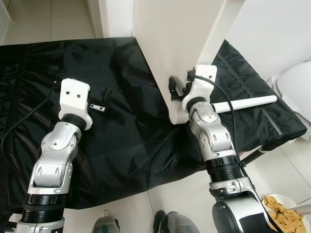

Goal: Building children table

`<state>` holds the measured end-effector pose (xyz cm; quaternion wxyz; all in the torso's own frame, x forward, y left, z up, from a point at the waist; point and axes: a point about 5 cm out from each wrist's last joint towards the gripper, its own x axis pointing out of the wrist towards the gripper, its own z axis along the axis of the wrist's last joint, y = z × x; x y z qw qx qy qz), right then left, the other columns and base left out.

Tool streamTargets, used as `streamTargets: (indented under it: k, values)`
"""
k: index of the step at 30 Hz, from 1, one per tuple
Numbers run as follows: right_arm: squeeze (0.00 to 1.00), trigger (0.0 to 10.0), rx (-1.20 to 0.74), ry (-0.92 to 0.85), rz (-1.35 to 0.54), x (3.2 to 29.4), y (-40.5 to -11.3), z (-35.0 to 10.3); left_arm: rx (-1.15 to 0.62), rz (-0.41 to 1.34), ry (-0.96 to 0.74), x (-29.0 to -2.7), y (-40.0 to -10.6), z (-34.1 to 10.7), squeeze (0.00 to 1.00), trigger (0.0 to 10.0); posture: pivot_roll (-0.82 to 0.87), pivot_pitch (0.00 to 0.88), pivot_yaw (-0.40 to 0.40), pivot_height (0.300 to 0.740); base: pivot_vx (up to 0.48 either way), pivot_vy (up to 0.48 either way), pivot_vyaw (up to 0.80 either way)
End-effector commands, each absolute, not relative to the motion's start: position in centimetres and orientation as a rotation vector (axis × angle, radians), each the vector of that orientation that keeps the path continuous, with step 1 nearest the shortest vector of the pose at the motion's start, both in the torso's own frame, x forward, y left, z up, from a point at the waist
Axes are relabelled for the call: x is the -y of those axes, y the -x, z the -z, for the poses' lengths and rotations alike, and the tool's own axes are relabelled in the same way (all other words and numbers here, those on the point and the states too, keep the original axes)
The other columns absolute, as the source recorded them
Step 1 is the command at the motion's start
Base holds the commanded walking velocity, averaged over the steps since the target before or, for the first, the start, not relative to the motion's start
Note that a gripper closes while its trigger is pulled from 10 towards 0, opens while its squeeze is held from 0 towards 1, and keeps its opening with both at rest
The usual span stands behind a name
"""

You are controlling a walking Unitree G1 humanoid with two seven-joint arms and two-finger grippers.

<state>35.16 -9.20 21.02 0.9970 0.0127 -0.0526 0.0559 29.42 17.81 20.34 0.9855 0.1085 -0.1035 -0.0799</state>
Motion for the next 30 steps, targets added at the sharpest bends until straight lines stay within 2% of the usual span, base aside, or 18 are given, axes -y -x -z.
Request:
streamTargets:
  k: [1, 11, 12, 13, 29, 30]
  values:
    - [0.00, 10.0, 0.085, -0.034, -0.117, 9.3, -35.4, -21.1, 0.186, 0.205, -0.224, -17.6, -29.3, -20.0, 0.00, 10.0, 0.13, 0.088, -0.081, 0.740, 0.000, 0.000, 0.00]
    - [0.00, 10.0, 0.080, -0.039, -0.123, 9.7, -35.6, -21.1, 0.186, 0.209, -0.223, -17.6, -29.2, -20.1, 0.00, 10.0, 0.13, 0.083, -0.079, 0.740, 0.000, 0.000, 0.00]
    - [0.00, 4.6, 0.076, -0.041, -0.127, 9.8, -35.6, -21.0, 0.186, 0.209, -0.226, -17.5, -29.2, -20.1, 0.00, 10.0, 0.13, 0.083, -0.080, 0.740, 0.000, 0.000, 0.00]
    - [0.00, 0.0, 0.075, -0.042, -0.128, 9.8, -35.6, -21.0, 0.185, 0.210, -0.227, -17.5, -29.2, -20.1, 0.00, 10.0, 0.13, 0.083, -0.080, 0.740, 0.000, 0.000, 0.00]
    - [0.00, 0.0, 0.074, -0.085, -0.203, 10.2, -35.6, -21.1, 0.178, 0.193, -0.225, -18.0, -28.8, -20.1, 0.00, 10.0, 0.14, 0.102, -0.083, 0.740, 0.000, 0.000, 0.00]
    - [0.00, 0.7, 0.082, -0.079, -0.214, 10.0, -35.4, -21.2, 0.177, 0.192, -0.225, -18.0, -28.8, -20.1, 0.00, 10.0, 0.14, 0.104, -0.082, 0.740, 0.000, 0.000, 0.00]
